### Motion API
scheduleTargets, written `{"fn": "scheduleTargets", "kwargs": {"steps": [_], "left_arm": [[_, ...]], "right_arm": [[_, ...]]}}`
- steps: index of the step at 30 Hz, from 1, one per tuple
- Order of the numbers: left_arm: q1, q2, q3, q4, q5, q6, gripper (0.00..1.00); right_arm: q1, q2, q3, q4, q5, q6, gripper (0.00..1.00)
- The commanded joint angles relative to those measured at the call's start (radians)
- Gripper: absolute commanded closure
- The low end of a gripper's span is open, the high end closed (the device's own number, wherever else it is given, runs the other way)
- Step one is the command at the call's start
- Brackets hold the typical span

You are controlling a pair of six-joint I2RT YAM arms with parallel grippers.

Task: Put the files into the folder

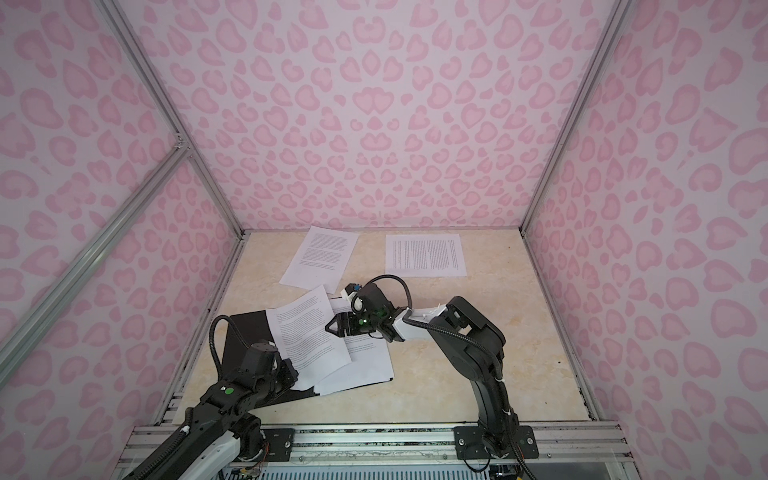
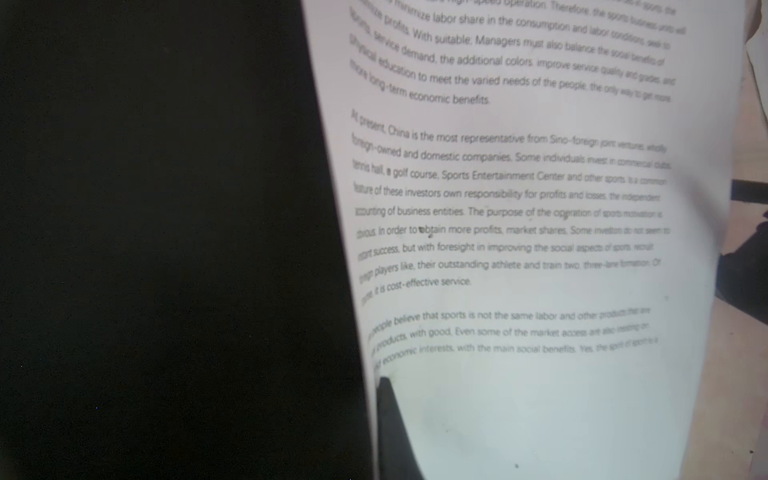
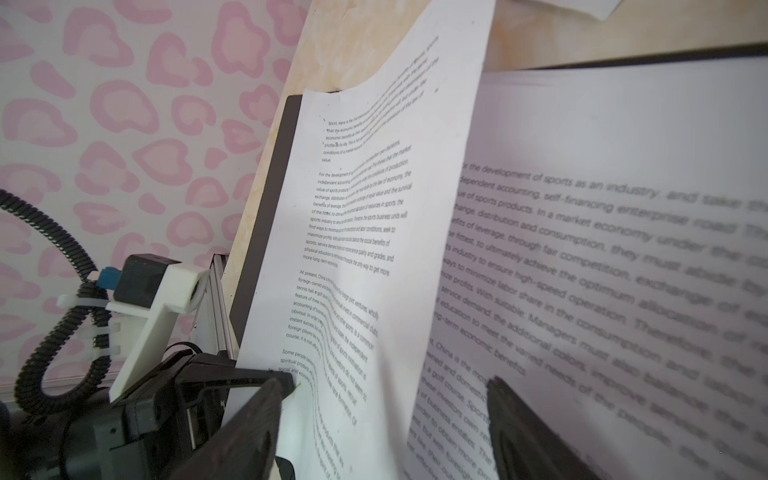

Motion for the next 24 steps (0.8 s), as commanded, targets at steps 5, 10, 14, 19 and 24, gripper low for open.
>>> {"fn": "scheduleTargets", "kwargs": {"steps": [5, 10, 14, 19, 24], "left_arm": [[0.001, -0.001, 0.001, 0.019, -0.020, 0.004, 0.97], [0.001, 0.003, 0.014, 0.016, -0.012, 0.007, 0.97], [0.001, 0.000, 0.031, 0.011, -0.008, 0.010, 0.97], [0.001, 0.006, 0.054, 0.025, 0.034, 0.029, 0.95], [0.000, 0.011, 0.123, 0.056, 0.158, 0.075, 0.62]], "right_arm": [[0.011, 0.037, 0.026, 0.068, -0.083, 0.052, 0.46], [0.010, 0.052, 0.008, 0.162, -0.137, 0.126, 0.68], [0.011, 0.061, 0.008, 0.196, -0.158, 0.157, 0.82], [0.010, 0.031, -0.005, 0.198, -0.157, 0.158, 1.00], [-0.020, -0.076, -0.123, 0.246, -0.090, 0.152, 1.00]]}}
